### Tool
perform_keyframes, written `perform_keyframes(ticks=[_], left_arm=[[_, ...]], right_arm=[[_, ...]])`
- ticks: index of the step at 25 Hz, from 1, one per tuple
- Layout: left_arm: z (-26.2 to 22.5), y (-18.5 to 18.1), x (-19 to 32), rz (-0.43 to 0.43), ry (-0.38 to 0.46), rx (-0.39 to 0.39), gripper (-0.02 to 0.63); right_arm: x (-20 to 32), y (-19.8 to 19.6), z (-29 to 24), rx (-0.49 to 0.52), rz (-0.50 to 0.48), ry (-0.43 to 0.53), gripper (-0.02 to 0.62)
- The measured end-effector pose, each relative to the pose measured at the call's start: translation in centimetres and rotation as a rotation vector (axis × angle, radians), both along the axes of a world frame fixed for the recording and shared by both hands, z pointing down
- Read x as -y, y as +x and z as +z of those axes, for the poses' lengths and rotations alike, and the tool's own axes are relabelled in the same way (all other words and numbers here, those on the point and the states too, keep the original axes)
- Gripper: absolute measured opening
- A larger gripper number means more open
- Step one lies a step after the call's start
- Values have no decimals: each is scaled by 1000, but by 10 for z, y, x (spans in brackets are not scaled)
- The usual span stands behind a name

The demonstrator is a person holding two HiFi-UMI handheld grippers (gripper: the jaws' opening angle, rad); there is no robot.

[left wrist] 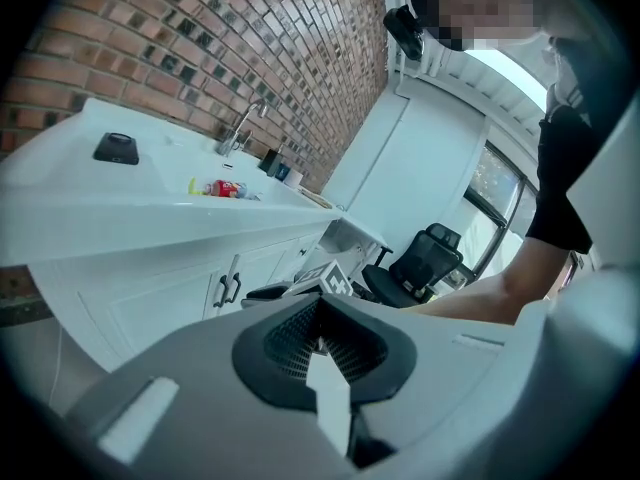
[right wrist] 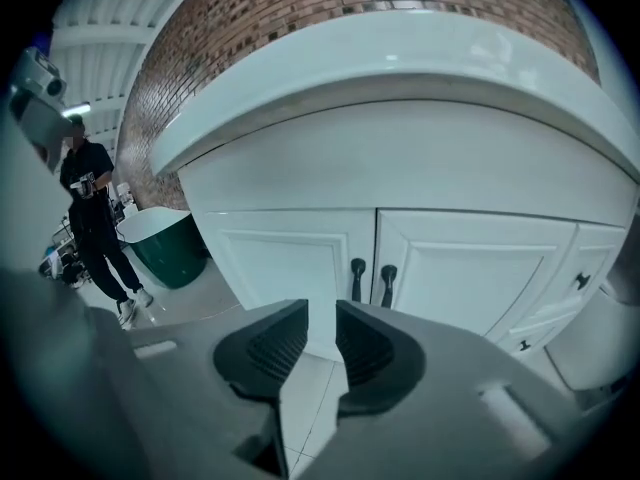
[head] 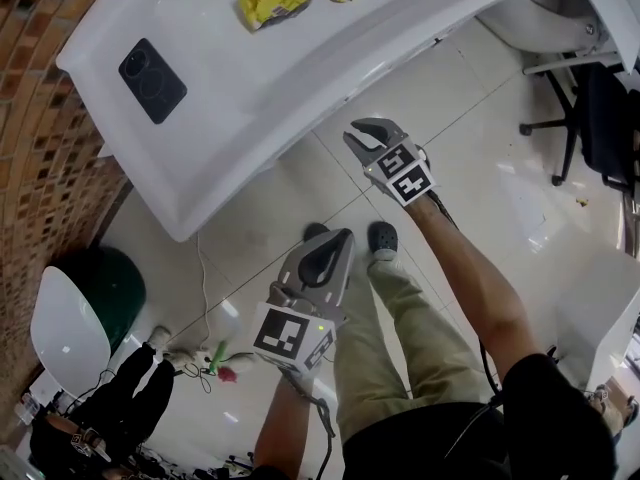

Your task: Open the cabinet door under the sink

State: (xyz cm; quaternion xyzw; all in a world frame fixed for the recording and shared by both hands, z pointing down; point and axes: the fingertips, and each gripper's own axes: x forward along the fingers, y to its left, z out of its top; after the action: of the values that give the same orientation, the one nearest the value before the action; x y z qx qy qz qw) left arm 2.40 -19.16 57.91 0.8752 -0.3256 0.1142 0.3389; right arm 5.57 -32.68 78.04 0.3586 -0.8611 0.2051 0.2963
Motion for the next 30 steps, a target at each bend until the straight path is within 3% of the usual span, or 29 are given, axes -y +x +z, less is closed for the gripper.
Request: perform_keyframes(ticks=[10,30], left_arm=[[-8,12,15,52,-13,-27,15],[9,-17,33,51,-55,-18,15]], right_arm=[[26,-3,31,-33,29,-26,77],[67,-16,63,-122,76,-25,78]])
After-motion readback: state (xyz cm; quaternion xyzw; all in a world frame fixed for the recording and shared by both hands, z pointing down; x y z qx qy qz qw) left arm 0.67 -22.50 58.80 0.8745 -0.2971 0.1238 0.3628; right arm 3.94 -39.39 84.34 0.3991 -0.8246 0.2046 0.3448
